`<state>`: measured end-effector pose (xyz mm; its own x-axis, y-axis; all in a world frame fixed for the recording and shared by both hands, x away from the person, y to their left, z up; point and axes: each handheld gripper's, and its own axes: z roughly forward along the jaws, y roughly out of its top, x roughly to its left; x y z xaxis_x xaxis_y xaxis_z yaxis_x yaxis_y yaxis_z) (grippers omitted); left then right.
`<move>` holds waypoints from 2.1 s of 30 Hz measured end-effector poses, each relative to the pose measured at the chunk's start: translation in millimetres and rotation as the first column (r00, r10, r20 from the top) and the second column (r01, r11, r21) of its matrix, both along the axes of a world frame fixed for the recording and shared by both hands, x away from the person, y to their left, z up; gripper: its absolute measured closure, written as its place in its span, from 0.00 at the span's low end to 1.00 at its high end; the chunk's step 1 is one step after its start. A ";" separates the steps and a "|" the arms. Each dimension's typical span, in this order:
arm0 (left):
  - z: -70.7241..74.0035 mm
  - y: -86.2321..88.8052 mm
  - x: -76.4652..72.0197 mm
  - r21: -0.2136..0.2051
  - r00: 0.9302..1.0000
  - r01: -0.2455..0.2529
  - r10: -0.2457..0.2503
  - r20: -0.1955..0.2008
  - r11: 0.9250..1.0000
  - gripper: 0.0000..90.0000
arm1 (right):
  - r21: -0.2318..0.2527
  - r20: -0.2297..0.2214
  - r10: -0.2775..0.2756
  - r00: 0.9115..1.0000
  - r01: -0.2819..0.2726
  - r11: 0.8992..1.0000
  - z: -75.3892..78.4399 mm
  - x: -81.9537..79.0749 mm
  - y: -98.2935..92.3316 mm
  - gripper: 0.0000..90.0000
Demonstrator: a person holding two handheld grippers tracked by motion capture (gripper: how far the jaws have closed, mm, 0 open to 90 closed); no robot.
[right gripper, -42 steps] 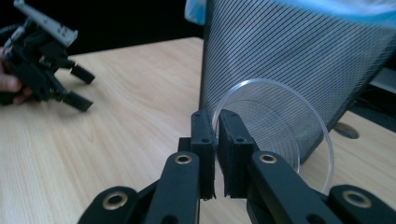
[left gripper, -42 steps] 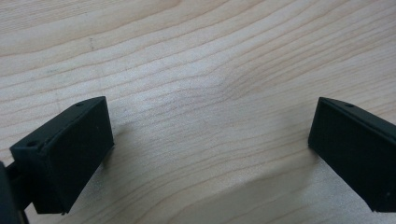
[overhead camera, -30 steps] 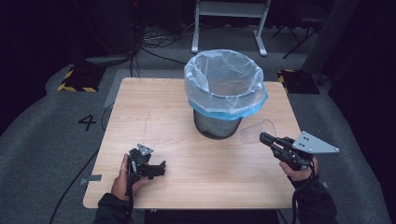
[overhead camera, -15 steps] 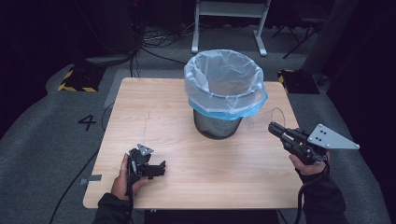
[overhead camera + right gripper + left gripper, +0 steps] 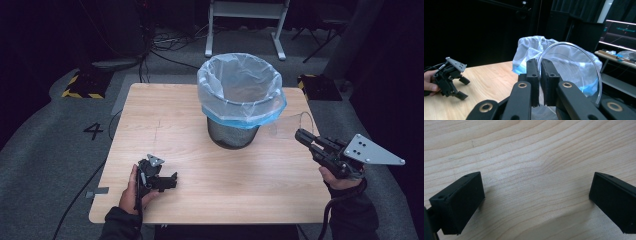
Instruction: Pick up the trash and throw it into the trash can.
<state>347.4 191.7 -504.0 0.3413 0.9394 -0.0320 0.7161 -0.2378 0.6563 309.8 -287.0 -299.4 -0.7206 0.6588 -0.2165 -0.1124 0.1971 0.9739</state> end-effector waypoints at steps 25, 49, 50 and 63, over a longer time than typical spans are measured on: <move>0.0 0.0 0.0 0.000 1.000 0.000 0.000 0.000 1.000 0.00 | 0.032 0.099 -0.031 0.995 0.028 0.999 31.7 5.2 2.5 0.95; -0.1 0.0 0.0 0.000 1.000 0.000 0.000 0.001 1.000 0.00 | 0.062 0.125 -0.044 0.991 0.037 0.997 36.8 36.2 43.5 0.95; 0.1 0.0 -0.1 0.001 1.000 -0.001 0.001 -0.001 1.000 0.00 | 0.065 0.123 -0.046 0.991 0.039 0.997 36.3 38.4 44.5 0.95; 0.0 0.0 -0.1 0.000 1.000 0.000 0.000 -0.001 1.000 0.00 | 0.087 0.062 -0.028 0.998 0.023 0.996 29.4 65.0 56.8 0.95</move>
